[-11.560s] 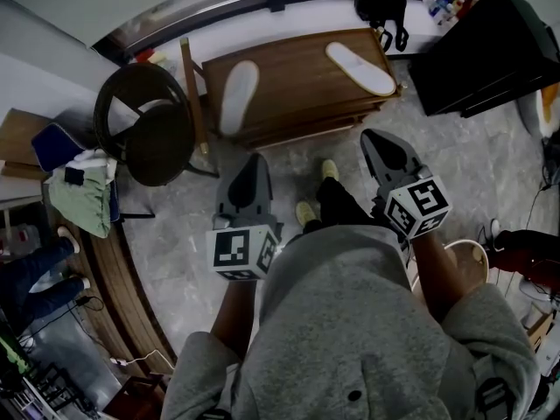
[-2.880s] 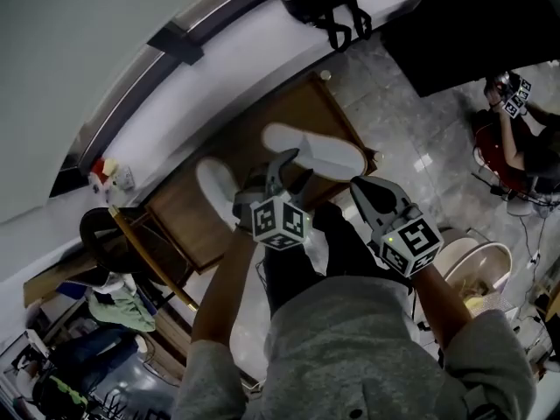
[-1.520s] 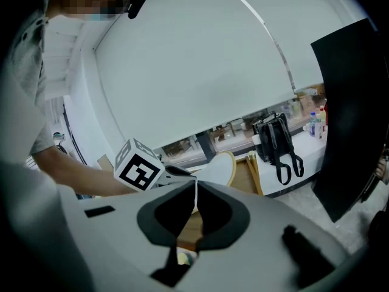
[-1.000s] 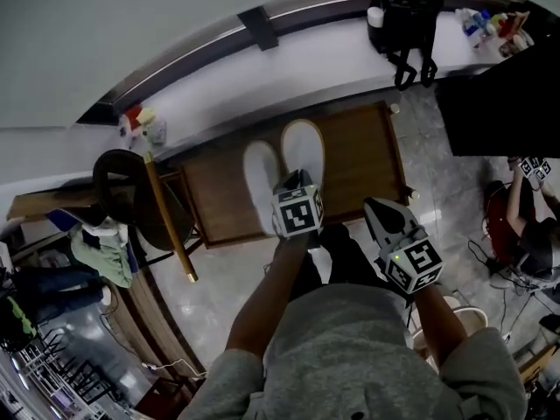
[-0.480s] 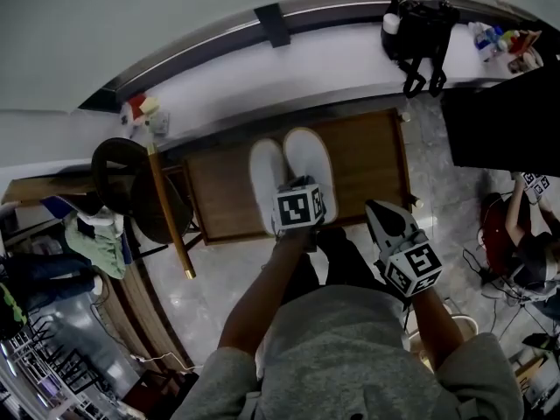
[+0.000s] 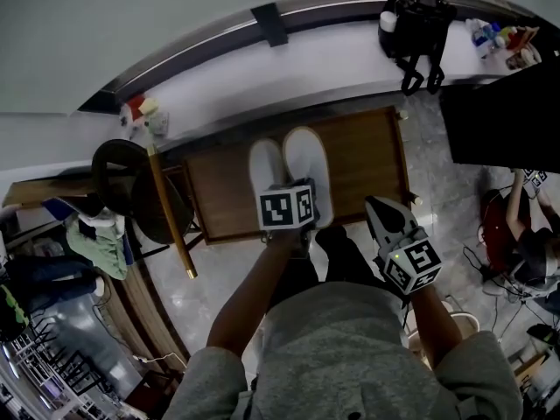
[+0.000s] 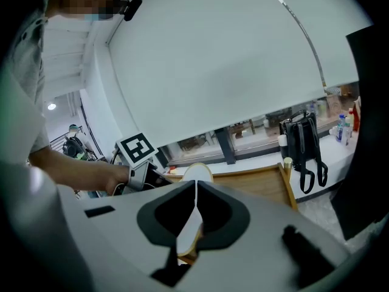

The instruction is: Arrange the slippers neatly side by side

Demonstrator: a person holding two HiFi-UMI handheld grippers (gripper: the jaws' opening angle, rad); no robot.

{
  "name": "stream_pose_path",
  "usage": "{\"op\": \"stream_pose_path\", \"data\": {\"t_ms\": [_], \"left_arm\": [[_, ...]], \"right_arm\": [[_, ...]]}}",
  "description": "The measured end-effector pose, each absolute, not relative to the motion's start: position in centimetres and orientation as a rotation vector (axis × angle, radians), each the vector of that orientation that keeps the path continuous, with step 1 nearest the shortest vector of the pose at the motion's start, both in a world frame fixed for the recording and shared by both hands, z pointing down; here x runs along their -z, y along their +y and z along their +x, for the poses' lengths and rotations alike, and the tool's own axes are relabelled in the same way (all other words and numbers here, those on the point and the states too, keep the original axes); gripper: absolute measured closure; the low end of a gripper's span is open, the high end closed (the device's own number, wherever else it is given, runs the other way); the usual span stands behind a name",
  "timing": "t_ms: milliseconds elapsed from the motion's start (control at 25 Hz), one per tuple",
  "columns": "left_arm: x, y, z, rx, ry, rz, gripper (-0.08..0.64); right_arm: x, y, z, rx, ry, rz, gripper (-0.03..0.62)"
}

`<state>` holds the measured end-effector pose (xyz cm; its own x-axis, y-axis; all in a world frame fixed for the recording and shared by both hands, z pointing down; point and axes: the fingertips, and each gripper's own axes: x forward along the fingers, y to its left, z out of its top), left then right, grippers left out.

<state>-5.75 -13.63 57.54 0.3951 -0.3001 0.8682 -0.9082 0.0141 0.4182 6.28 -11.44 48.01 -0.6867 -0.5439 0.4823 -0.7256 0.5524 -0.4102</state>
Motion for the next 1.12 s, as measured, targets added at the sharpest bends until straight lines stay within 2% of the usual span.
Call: {"op": "stream_pose_path", "data": {"t_ms": [240,640,1120], "left_arm": [[-56.1,-12.6,-5.3,-0.659,-1.069,1.543,0.532],[-61.7,-11.7,-6.5,-0.798,-1.058,1.485,0.532],[-62.9,-13.6,-8.1,-0.782,-1.114,1.464,0.532]], "right_arm": [[-47.8,-11.8,6.3,-0.854,-2.496,1.057,0.563],[-48.6,-11.3,6.1,-0.861,-2.476,1.056,0.563],[-49.6,-10.7,6.1,-0.877,-2.449,1.06,0.563]]}}
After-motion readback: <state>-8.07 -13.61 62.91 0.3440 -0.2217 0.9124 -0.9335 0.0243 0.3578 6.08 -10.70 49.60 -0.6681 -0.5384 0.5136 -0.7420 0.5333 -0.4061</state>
